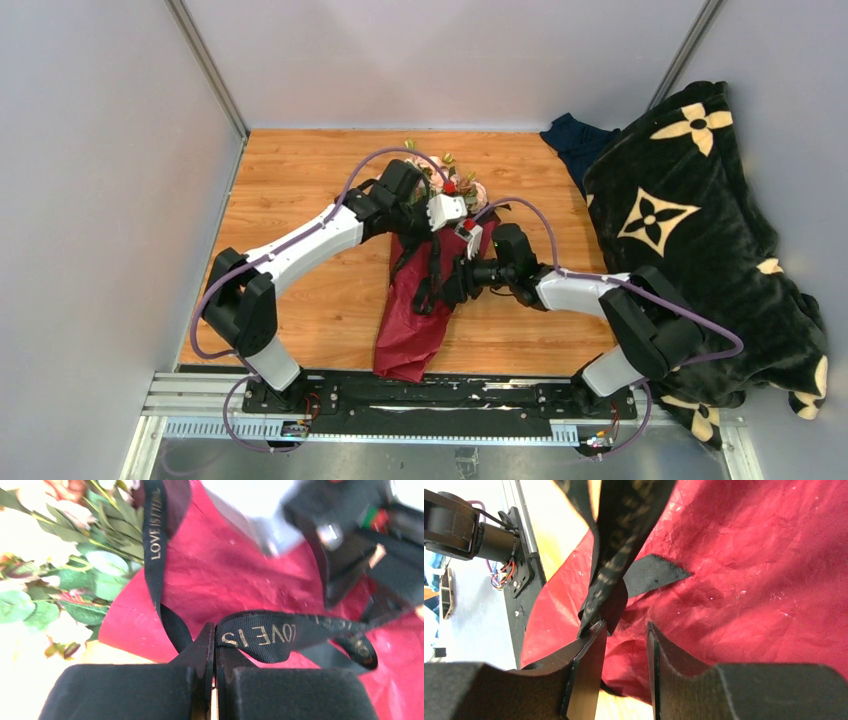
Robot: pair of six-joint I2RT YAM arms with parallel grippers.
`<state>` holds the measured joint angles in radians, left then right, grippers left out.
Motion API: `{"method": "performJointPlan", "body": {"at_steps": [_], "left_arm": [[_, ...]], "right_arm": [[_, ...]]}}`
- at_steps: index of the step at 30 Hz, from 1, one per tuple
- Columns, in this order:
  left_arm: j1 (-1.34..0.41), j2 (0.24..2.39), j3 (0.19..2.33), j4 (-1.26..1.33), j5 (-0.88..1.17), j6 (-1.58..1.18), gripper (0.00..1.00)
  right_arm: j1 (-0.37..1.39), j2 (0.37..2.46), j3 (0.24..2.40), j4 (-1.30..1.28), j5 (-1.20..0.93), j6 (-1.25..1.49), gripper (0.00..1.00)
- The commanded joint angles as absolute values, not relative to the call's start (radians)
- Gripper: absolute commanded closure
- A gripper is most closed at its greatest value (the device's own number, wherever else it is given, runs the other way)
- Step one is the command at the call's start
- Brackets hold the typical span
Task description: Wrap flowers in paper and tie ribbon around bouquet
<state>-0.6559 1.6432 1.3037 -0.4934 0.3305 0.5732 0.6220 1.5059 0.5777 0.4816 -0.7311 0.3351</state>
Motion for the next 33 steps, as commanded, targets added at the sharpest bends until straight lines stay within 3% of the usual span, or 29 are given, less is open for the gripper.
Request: {"method": "performJointPlan", "body": {"at_steps": [1, 6, 14, 33], "left_arm": [[-0.658, 1.606, 1.315, -0.780, 0.303, 0.697, 1.00], [-0.663, 1.589, 1.333, -0.900, 0.265, 0.719, 1.00], [-0.670, 1.683, 1.455, -0.886, 0.249, 0.652, 1.00], [-0.684, 1.493, 0.998, -0.136, 0.254, 0.683, 1.00]], "right_arm": [[0.601, 1.489, 0.569, 0.501, -0.777, 0.337, 0.59], [0.610, 1.509, 0.535, 0.655, -0.854, 0.351, 0.57], [0.619, 1.393, 0.489, 0.607, -0.801, 0.220, 0.56], [0.668, 1.536, 0.534, 0.662, -0.881, 0.240, 0.57]]}}
